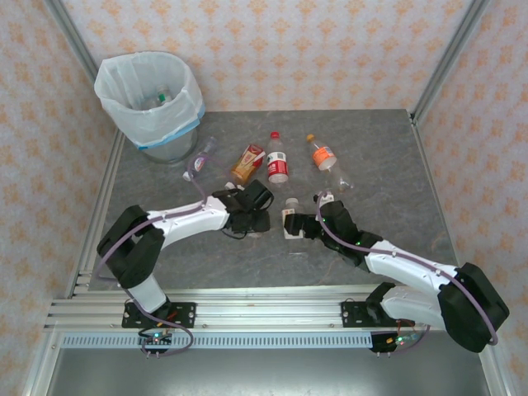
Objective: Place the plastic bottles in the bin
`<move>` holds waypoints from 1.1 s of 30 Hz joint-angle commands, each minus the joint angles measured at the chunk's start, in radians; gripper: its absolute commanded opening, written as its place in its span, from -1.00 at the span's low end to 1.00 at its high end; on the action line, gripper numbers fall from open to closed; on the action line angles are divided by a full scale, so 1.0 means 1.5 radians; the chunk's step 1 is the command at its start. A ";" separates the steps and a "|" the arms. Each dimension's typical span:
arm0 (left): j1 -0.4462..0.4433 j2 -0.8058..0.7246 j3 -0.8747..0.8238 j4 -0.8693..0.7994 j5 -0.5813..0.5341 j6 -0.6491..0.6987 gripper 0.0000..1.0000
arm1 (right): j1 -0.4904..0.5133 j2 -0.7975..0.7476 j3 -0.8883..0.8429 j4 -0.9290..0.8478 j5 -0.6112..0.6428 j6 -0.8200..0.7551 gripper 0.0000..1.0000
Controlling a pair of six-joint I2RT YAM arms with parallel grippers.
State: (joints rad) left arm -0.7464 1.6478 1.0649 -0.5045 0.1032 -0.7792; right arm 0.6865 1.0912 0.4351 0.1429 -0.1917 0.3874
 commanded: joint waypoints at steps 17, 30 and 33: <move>0.033 -0.158 0.007 -0.004 -0.126 0.048 0.08 | -0.002 -0.044 0.000 0.071 -0.051 -0.105 0.98; 0.107 -0.220 0.054 0.011 -0.186 0.081 0.08 | -0.002 0.057 0.037 0.241 0.020 -0.134 0.98; 0.126 -0.207 0.095 0.005 -0.181 0.112 0.07 | -0.002 0.081 0.072 0.206 -0.003 -0.174 0.98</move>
State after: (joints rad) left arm -0.5835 1.3331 1.1389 -0.4900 -0.1211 -0.6708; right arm 0.6861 1.1889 0.4744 0.4030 -0.2054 0.1738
